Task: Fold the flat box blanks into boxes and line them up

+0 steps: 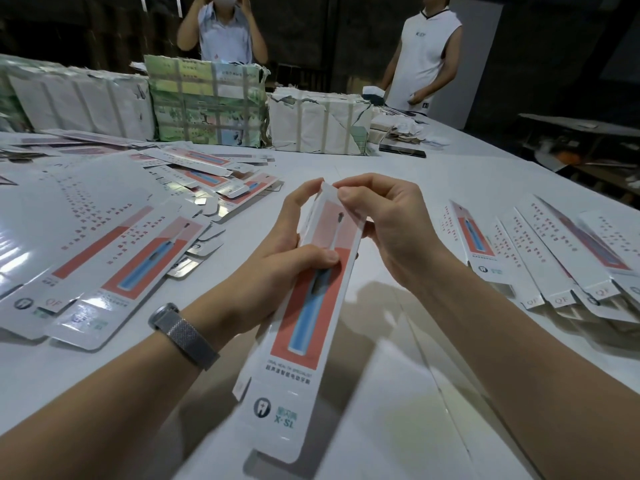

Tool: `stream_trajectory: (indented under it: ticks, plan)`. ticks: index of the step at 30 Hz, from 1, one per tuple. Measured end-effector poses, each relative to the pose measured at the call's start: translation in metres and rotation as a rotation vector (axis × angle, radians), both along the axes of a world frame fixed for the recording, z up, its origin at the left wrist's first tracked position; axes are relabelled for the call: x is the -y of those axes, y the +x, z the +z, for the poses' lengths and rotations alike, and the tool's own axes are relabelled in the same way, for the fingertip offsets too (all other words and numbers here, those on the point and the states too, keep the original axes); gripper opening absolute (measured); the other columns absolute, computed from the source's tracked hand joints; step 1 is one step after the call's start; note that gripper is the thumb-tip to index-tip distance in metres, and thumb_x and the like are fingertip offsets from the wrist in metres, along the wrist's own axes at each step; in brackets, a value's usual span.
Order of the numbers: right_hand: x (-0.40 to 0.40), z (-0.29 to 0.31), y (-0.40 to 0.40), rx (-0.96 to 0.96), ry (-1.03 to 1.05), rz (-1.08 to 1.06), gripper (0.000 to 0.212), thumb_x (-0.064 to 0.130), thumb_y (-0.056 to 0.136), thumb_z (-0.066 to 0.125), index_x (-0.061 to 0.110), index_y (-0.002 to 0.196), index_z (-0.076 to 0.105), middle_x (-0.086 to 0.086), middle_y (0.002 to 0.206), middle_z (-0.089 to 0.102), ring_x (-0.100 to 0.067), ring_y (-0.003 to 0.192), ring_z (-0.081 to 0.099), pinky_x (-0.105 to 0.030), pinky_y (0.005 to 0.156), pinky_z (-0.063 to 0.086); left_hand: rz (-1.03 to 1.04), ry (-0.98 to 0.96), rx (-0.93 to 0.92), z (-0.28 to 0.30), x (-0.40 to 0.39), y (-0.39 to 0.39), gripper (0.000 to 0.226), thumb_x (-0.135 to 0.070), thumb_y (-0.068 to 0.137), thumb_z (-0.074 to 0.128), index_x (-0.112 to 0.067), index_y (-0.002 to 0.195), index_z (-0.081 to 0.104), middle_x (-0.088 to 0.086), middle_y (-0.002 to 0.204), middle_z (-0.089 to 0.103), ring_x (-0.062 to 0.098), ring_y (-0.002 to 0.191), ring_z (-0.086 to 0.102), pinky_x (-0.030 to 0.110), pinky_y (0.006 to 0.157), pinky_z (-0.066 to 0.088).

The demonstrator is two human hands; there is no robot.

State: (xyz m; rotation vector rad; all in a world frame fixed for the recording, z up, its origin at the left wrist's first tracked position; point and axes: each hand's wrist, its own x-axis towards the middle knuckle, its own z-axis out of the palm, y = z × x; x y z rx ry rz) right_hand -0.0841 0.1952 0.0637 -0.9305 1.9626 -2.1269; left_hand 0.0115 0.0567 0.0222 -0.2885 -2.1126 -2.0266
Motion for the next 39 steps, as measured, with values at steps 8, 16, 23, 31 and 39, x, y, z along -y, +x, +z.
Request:
stream_trajectory:
  ticks: [8, 16, 23, 31, 39]
  plan:
    - [-0.012, 0.008, -0.014, -0.05, 0.145, 0.126, 0.018, 0.016, 0.075, 0.061, 0.02, 0.073, 0.079, -0.007, 0.076, 0.068, -0.022, 0.076, 0.059, -0.034, 0.063, 0.048, -0.037, 0.037, -0.031, 0.001, 0.002, 0.0, 0.077, -0.034, 0.072, 0.068, -0.058, 0.138, 0.036, 0.008, 0.112, 0.069, 0.045, 0.098, 0.067, 0.033, 0.073, 0.058]
    - [-0.014, 0.003, -0.016, -0.095, 0.115, 0.231, 0.02, 0.02, 0.087, 0.059, 0.022, 0.091, 0.079, -0.012, 0.09, 0.071, -0.024, 0.085, 0.063, -0.033, 0.062, 0.053, -0.011, 0.116, -0.066, 0.003, 0.003, -0.001, 0.067, -0.014, 0.08, 0.057, -0.042, 0.137, 0.037, 0.003, 0.105, 0.074, 0.028, 0.092, 0.074, 0.026, 0.065, 0.057]
    - [-0.01, -0.004, -0.014, -0.116, 0.046, 0.216, 0.014, 0.013, 0.083, 0.064, 0.011, 0.092, 0.074, 0.003, 0.078, 0.07, -0.024, 0.076, 0.062, -0.04, 0.065, 0.049, -0.002, 0.091, -0.068, 0.0, 0.001, -0.002, 0.056, -0.015, 0.08, 0.06, -0.05, 0.12, 0.043, 0.0, 0.1, 0.073, 0.034, 0.089, 0.073, 0.031, 0.065, 0.058]
    - [-0.004, -0.008, -0.006, 0.012, -0.058, 0.281, 0.016, 0.012, 0.094, 0.057, 0.008, 0.097, 0.073, -0.001, 0.087, 0.069, -0.023, 0.082, 0.06, -0.05, 0.075, 0.045, 0.092, 0.063, -0.143, -0.002, 0.002, -0.003, 0.058, -0.031, 0.073, 0.068, -0.051, 0.121, 0.043, -0.006, 0.1, 0.069, 0.046, 0.088, 0.068, 0.038, 0.069, 0.059]
    - [0.01, -0.013, 0.009, -0.219, 0.048, -0.102, 0.012, 0.017, 0.097, 0.062, 0.023, 0.103, 0.071, 0.002, 0.097, 0.068, -0.011, 0.081, 0.063, -0.028, 0.074, 0.053, 0.182, 0.045, -0.159, 0.0, -0.002, -0.007, 0.056, -0.018, 0.081, 0.061, -0.051, 0.119, 0.038, 0.0, 0.102, 0.07, 0.019, 0.079, 0.072, 0.027, 0.066, 0.057]
